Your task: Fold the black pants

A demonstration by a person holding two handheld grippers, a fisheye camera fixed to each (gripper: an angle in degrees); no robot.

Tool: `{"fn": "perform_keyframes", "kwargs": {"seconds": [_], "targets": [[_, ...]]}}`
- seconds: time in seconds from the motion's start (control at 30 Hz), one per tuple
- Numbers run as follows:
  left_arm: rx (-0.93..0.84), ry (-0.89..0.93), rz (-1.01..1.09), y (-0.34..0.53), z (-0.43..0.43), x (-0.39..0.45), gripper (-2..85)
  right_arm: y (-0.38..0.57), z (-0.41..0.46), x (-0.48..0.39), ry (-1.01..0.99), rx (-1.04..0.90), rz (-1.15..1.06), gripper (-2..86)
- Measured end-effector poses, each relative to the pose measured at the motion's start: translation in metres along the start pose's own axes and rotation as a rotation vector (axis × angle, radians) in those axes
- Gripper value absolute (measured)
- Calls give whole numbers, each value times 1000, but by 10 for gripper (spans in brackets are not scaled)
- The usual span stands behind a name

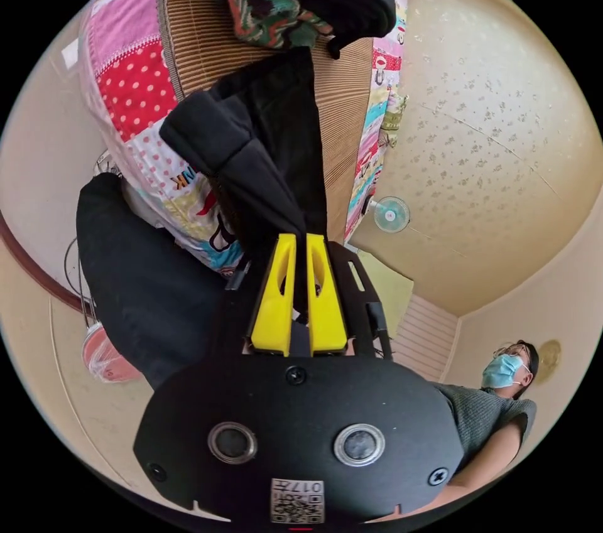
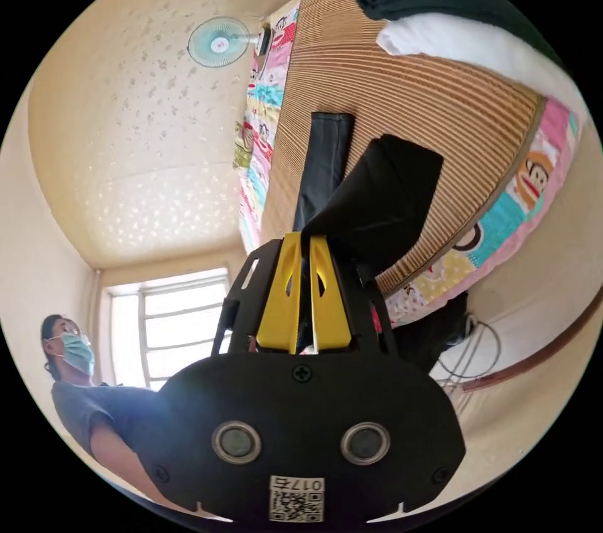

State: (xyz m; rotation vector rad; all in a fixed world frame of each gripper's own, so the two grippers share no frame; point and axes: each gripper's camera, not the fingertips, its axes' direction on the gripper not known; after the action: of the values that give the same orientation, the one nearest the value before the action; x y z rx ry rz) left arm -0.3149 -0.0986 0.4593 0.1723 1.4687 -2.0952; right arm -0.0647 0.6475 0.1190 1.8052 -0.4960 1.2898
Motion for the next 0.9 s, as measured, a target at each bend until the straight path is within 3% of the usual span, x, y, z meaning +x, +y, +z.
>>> {"fn": "perform_keyframes", "kwargs": {"seconds": [0.13,0.33,0.47,0.57,0.67,0.73,0.8,0.9], "targets": [[43,24,72,-30,26,40,34,-69,54,-82,292,-106,-81,21],[134,-122,131,-127,100,118,38,-205,178,-160,332,-125,-61,27],[268,-109,208,-165,139,158,25,-238,237,-197,438,-129,-102,17],[150,-239,256,-177,191,172,17,-237,311,-214,557,-356,-258,8],[-64,-445,349,-172,253,170,7,-205,386,-190,826,-653,-403,5],[-222,-618,394,-163,290,157,-2,-163,424,-135,1131,-883,-439,5],[-447,-837,417,-144,330,124,-7,-134,415,-130,1148,-782,-570,5],[-565,-1031,442,-115,344,89,-9,-106,386,-116,1119,-697,-504,5]]}}
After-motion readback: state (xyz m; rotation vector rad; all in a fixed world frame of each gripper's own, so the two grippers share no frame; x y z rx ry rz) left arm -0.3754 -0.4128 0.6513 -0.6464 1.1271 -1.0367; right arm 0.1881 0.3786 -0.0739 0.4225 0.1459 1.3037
